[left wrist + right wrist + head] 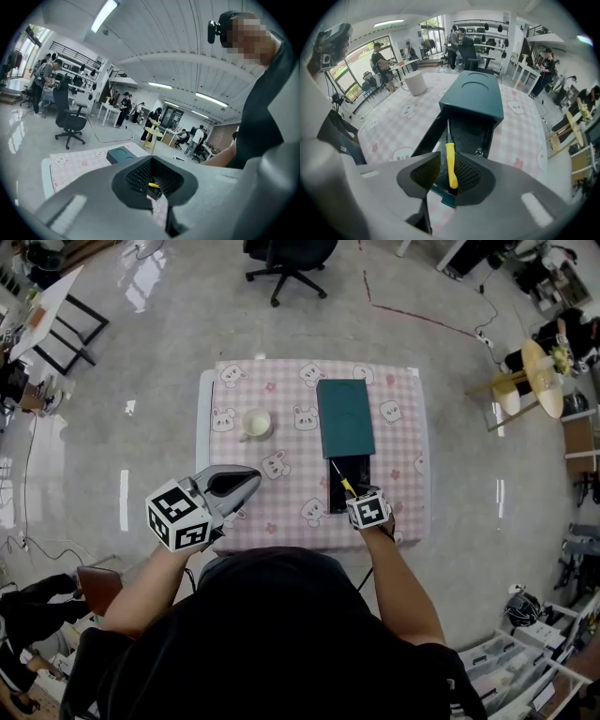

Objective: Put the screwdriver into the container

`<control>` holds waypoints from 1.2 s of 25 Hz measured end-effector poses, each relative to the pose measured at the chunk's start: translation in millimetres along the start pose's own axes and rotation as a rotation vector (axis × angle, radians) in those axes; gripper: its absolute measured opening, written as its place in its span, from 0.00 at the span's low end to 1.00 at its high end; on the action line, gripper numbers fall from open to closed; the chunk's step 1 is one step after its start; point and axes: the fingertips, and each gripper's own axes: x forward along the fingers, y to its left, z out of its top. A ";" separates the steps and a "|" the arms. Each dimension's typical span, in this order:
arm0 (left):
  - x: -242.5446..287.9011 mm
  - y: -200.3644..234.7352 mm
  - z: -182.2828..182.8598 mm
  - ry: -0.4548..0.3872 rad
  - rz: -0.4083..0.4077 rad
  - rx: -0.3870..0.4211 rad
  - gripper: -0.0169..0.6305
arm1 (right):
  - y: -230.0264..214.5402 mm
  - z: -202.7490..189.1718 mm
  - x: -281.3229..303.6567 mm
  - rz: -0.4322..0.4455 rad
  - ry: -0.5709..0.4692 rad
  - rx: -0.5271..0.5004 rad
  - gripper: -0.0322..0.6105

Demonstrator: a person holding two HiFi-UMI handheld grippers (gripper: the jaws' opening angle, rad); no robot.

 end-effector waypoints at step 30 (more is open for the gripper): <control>-32.4 -47.1 -6.1 -0.002 -0.142 0.104 0.03 | 29.9 -9.2 -103.1 -0.146 -0.210 0.151 0.23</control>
